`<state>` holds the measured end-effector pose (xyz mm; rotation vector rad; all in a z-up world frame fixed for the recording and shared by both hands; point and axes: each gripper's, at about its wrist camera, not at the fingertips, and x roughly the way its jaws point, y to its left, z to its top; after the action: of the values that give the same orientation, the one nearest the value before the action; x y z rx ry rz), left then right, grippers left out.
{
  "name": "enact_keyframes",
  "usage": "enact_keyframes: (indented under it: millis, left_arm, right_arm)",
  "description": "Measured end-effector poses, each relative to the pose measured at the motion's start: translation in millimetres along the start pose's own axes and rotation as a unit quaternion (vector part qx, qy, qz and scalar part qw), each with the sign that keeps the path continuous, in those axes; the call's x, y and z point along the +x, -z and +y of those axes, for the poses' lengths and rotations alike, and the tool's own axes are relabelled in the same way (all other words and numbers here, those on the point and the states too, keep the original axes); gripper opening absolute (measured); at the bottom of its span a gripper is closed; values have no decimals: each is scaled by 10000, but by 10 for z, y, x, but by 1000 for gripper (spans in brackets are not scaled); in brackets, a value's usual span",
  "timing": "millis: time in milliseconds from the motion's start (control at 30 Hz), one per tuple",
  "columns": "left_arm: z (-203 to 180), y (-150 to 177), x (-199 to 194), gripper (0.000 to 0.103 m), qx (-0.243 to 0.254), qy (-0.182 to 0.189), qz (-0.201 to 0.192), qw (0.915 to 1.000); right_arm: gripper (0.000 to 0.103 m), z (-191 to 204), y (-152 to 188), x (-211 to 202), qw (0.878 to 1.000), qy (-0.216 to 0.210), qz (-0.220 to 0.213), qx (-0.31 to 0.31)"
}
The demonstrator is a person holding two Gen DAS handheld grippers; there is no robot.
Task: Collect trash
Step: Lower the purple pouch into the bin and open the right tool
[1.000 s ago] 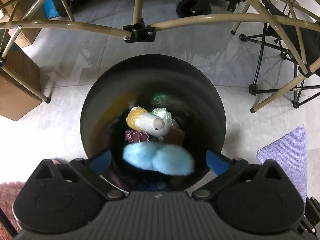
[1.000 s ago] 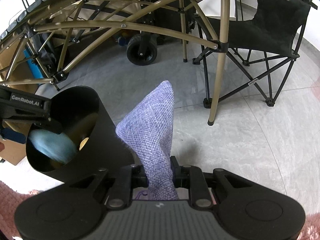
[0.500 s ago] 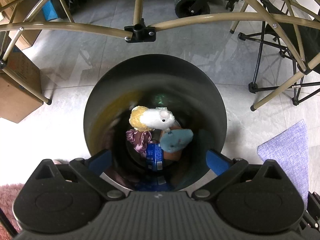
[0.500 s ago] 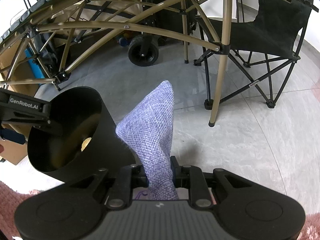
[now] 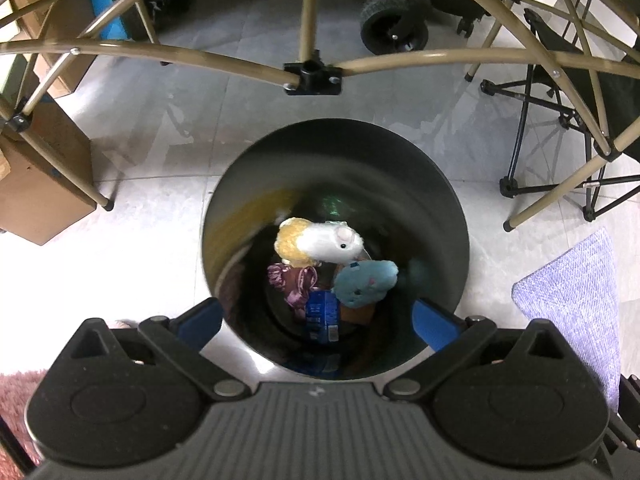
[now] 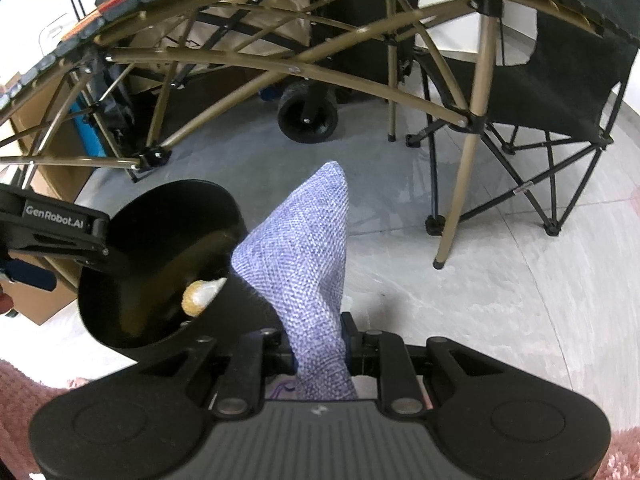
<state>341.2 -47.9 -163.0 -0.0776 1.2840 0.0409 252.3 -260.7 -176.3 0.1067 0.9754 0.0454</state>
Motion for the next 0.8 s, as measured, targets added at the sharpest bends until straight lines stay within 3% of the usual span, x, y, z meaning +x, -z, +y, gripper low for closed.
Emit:
enact_keyframes:
  millis: [800]
  left_arm:
    - [982,130,-209,103,-668,-1,-299,9973]
  right_arm:
    - [18,1041,-388,-43,9957,-621,-225,-643]
